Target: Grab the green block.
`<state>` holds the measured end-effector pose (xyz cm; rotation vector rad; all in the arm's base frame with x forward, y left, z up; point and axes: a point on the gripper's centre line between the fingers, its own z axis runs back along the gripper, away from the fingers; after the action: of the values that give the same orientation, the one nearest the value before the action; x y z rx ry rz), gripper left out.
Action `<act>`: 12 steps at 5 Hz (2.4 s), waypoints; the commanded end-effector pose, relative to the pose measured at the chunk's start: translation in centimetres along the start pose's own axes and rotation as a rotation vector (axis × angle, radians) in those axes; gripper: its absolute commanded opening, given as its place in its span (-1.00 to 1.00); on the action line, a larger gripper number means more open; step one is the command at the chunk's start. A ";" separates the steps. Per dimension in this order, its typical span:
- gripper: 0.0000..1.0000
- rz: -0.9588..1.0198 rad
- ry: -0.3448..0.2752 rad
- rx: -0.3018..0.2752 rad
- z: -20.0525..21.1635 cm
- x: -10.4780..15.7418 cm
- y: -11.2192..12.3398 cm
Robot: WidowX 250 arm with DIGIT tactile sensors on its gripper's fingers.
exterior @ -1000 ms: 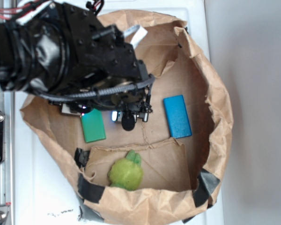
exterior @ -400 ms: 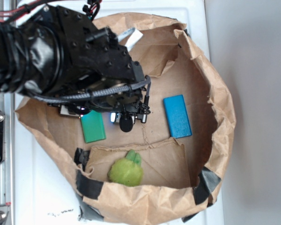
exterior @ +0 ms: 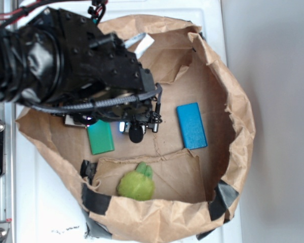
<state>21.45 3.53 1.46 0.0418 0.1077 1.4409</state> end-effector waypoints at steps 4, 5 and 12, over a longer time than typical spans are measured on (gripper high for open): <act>1.00 0.033 0.055 0.163 4.2 -0.7 1.9; 1.00 0.046 0.071 0.177 4.2 -0.8 1.9; 1.00 0.123 0.134 0.008 -0.8 -1.5 -0.4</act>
<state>21.90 1.76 1.10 -0.0394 0.2287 1.5479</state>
